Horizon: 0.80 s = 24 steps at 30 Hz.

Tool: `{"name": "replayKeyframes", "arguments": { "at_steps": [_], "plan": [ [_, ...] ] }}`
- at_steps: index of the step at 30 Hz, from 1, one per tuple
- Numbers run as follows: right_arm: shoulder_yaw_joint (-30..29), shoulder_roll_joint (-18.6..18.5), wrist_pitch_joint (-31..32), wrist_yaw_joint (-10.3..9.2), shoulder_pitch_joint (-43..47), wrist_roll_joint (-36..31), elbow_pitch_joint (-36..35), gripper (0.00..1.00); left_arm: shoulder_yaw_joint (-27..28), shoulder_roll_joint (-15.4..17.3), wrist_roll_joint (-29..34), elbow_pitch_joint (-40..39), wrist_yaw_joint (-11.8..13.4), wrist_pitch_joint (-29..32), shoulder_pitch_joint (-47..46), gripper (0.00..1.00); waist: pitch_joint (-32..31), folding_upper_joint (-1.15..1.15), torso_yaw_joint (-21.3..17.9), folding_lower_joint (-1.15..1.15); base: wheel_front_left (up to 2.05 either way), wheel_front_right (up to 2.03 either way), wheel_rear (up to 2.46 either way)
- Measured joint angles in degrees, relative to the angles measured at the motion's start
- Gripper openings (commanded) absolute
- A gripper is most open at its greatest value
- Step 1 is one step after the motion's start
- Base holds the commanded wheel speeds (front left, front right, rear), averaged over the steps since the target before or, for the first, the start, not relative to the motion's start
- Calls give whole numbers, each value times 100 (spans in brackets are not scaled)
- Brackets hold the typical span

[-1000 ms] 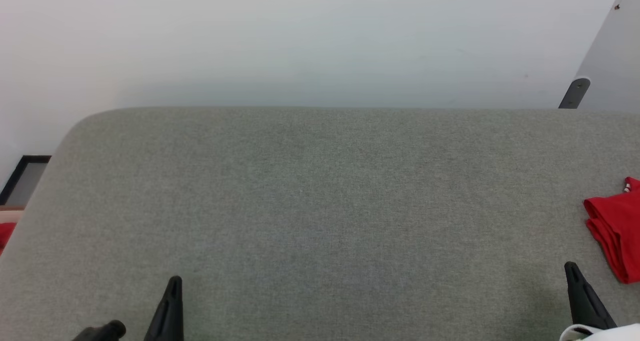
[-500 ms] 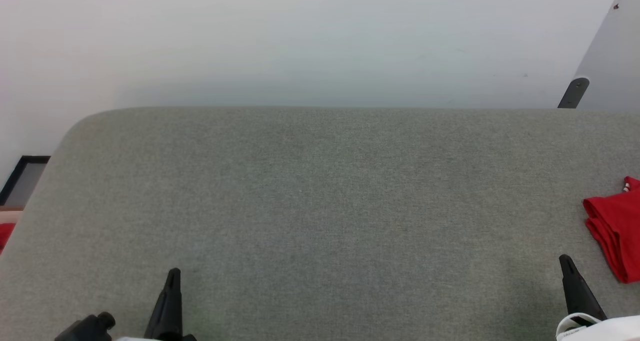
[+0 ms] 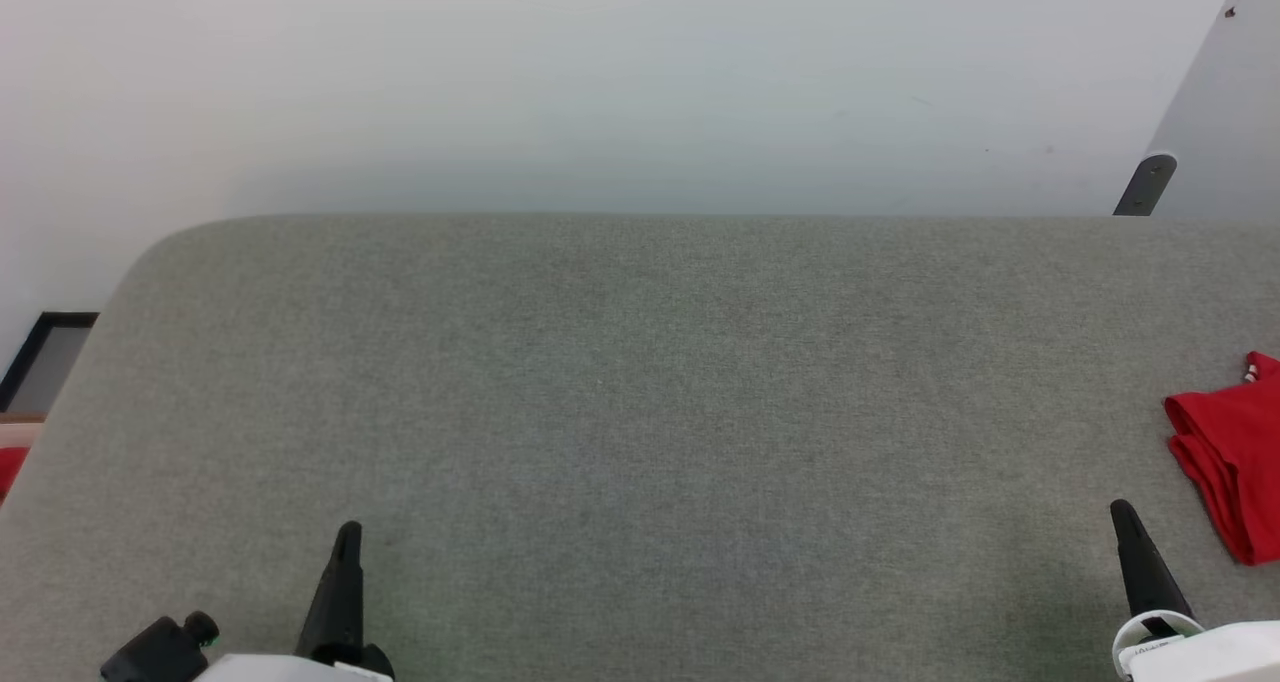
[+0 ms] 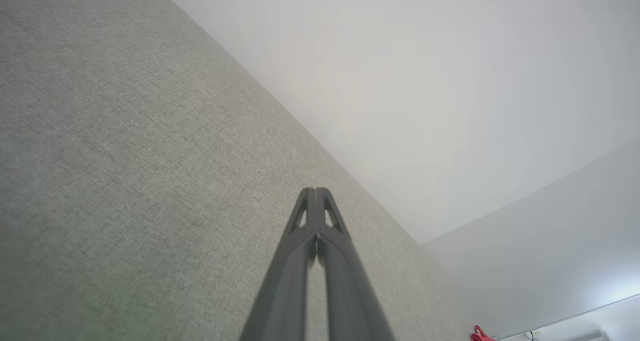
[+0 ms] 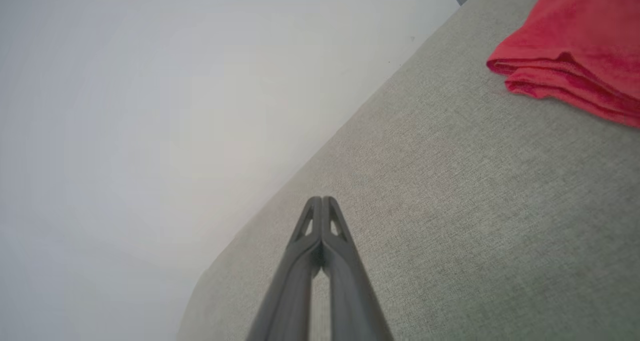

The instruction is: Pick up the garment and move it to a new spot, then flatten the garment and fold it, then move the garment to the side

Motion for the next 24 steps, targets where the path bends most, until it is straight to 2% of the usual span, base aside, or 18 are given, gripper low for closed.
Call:
{"name": "replayKeyframes", "arguments": {
  "at_steps": [24],
  "plan": [
    [-41,129,203,-1,-286,1313,227,0,79,-60,-1492,176,0,388,-304,0,5,0,-20,0,0,0,0]
  ]
}}
